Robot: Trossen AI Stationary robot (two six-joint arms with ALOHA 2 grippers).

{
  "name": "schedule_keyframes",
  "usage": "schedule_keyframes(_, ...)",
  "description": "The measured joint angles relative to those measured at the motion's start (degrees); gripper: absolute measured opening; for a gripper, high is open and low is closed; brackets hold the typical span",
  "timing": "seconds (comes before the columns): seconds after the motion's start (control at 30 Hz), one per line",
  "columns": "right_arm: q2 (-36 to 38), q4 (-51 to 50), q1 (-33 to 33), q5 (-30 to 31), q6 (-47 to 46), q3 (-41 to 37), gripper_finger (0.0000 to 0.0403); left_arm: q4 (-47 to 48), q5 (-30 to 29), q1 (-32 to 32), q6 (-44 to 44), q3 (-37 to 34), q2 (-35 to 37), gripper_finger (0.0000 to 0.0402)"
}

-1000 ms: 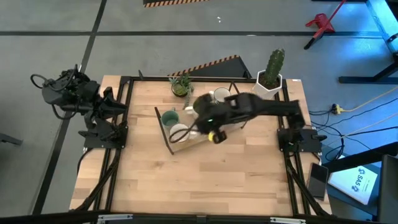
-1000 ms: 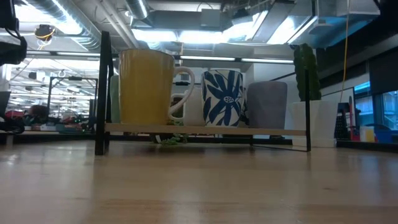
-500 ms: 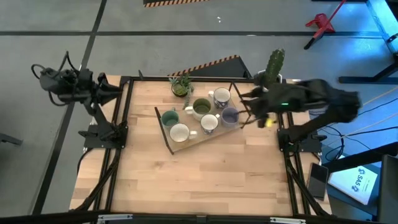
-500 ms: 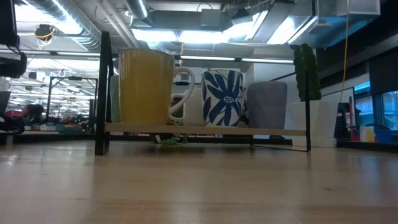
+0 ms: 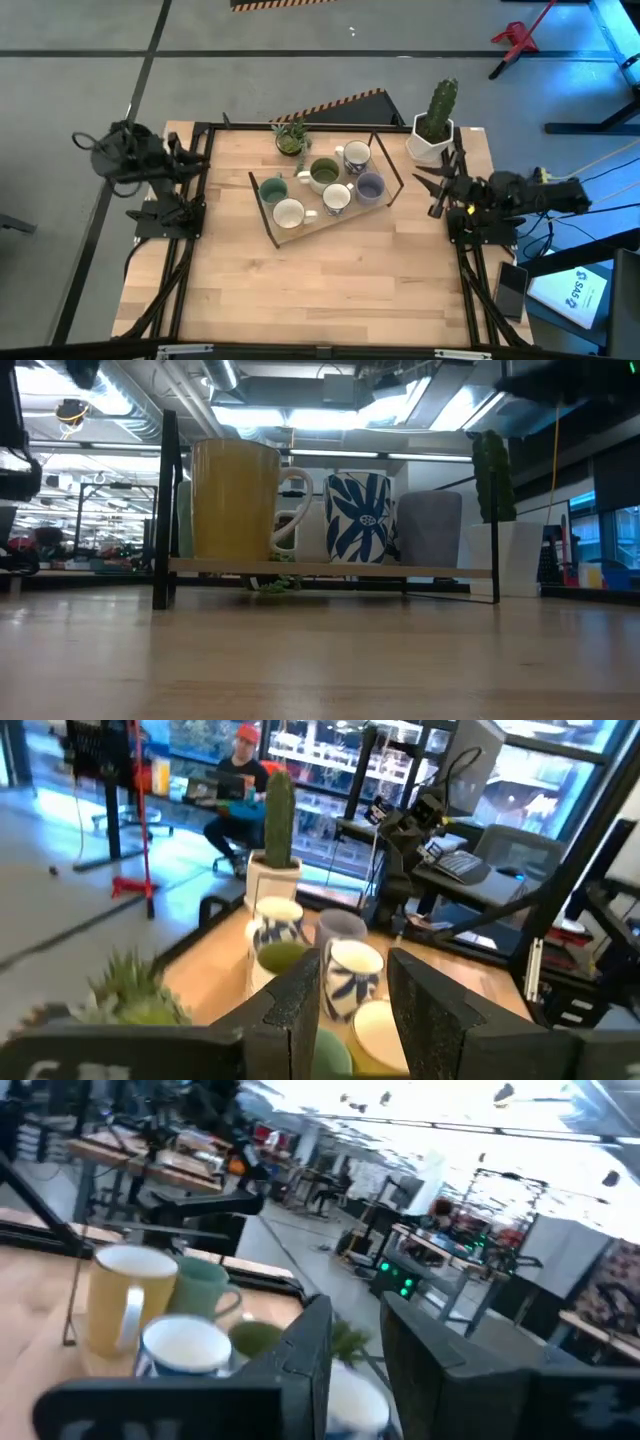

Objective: Place coffee mugs
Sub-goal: Return to Home Position

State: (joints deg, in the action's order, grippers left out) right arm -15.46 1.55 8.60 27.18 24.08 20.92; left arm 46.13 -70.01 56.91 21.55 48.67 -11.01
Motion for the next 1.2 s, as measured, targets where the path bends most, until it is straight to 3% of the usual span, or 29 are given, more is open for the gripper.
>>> schedule_keyframes(0.2, 15.1, 0.1, 0.0, 3.3, -4.8, -11.8, 0.0076, -0.1, -0.5, 0.0, 10.6, -11.5, 8.3, 0.0112)
schedule_keyframes(0.37, 14.5, -0.7, 0.0, 6.8, -5.8, -15.0, 0.0076, -0.3, -1.2, 0.0, 19.0, -21.7, 10.6, 0.0112)
schedule_keyframes(0.47, 14.1, -5.1, 0.0, 9.8, -11.9, -17.5, 0.0076, -4.7, -1.3, 0.0, 22.4, -26.6, 10.5, 0.0112)
schedule_keyframes(0.57, 14.1, -3.6, 0.0, 8.3, -15.8, -18.2, 0.0076, -10.1, 0.7, 0.0, 23.4, -31.7, 10.4, 0.0112)
schedule_keyframes(0.73, 13.9, -3.8, 0.1, 5.2, -14.6, -18.3, 0.0076, -13.5, 1.8, 0.0, 27.2, -37.9, 10.5, 0.0112)
schedule_keyframes(1.0, 12.8, -4.0, 0.0, 6.7, -14.4, -18.2, 0.0076, -14.2, 0.4, 0.1, 26.1, -39.1, 10.7, 0.0112)
schedule_keyframes(1.2, 12.9, -4.1, 0.0, 5.2, -14.4, -18.2, 0.0076, -14.1, 6.8, 0.1, 24.1, -39.1, 10.6, 0.0112)
